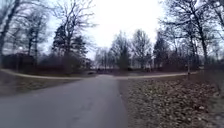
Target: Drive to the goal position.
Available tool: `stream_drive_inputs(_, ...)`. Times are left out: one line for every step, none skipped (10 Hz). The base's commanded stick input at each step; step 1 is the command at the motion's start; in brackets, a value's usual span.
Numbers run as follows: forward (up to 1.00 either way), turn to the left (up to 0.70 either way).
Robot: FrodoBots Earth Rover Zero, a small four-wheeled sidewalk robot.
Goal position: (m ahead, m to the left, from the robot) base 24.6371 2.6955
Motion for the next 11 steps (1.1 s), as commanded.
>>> stream_drive_inputs(1.0,0.0)
stream_drive_inputs(1.0,0.0)
stream_drive_inputs(1.0,0.0)
stream_drive_inputs(1.0,0.0)
stream_drive_inputs(1.0,0.0)
stream_drive_inputs(1.0,0.0)
stream_drive_inputs(1.0,0.0)
stream_drive_inputs(1.0,0.0)
stream_drive_inputs(1.0,0.0)
stream_drive_inputs(1.0,0.0)
stream_drive_inputs(1.0,0.0)
